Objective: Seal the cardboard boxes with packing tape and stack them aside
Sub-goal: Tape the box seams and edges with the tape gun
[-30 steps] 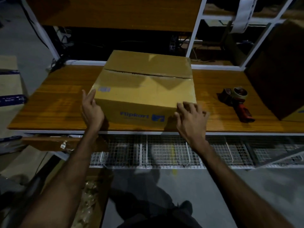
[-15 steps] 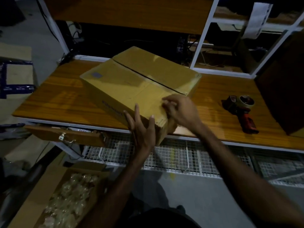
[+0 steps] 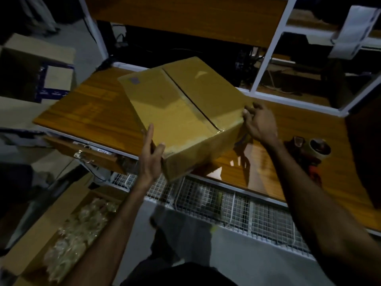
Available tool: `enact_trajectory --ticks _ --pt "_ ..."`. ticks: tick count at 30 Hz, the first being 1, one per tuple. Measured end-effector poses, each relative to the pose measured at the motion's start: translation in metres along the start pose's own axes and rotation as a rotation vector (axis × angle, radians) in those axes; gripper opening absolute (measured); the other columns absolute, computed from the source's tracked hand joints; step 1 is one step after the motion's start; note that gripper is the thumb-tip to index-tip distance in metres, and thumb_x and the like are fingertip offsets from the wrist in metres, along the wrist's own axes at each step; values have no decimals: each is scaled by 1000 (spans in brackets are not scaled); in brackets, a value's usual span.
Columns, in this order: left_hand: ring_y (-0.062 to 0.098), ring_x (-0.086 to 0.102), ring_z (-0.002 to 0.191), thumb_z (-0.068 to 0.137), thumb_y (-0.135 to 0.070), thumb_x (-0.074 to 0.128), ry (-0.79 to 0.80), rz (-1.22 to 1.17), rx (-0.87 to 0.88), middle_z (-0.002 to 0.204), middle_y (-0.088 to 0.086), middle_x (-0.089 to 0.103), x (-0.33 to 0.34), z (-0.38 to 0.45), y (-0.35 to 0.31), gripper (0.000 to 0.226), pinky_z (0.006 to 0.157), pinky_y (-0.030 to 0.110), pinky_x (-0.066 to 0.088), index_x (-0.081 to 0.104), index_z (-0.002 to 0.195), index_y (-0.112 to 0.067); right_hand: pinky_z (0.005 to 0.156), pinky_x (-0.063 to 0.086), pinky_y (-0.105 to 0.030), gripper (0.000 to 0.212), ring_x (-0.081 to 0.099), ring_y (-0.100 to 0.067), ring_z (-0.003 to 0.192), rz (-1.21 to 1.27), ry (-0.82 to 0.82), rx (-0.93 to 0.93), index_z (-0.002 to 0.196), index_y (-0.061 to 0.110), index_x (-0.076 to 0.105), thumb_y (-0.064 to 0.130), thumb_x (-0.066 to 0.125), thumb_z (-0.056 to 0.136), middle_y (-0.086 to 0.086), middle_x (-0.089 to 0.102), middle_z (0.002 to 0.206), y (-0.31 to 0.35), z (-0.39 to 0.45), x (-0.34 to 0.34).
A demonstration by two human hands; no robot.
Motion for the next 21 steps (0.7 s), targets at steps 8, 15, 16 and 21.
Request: enact_trajectory --ticks 8,15,16,21 --pt "23 28 155 111 -10 48 174 126 -54 170 4 30 -15 78 -14 52 127 47 28 37 161 -14 104 43 -47 43 50 -44 130 5 -173 157 140 23 66 43 44 110 -17 50 155 -18 -105 -6" --pt "39 54 136 111 -28 46 112 553 73 150 7 59 6 101 -37 41 114 60 43 56 151 -26 105 46 -47 38 49 -35 134 264 -175 121 138 19 70 38 57 108 -10 52 154 -45 -128 -15" --pt "42 56 130 110 -26 47 110 641 93 146 11 61 10 100 -44 41 111 59 46 57 150 -22 106 47 -46 36 51 -31 134 368 -174 109 135 17 72 37 58 108 -9 54 151 -52 -127 -18" --pt "36 44 142 108 -30 49 185 951 385 153 18 51 58 70 -81 36 116 53 35 63 139 -18 100 54 -44 31 62 -18 116 521 -147 185 132 14 72 29 61 107 -9 67 136 -113 -122 -34"
Point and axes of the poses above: each hand's wrist, its own z-axis towards the middle knuckle, its own x-axis out of the palm, y = z × x, the point moved 3 cm from there along z, towards the middle knuckle
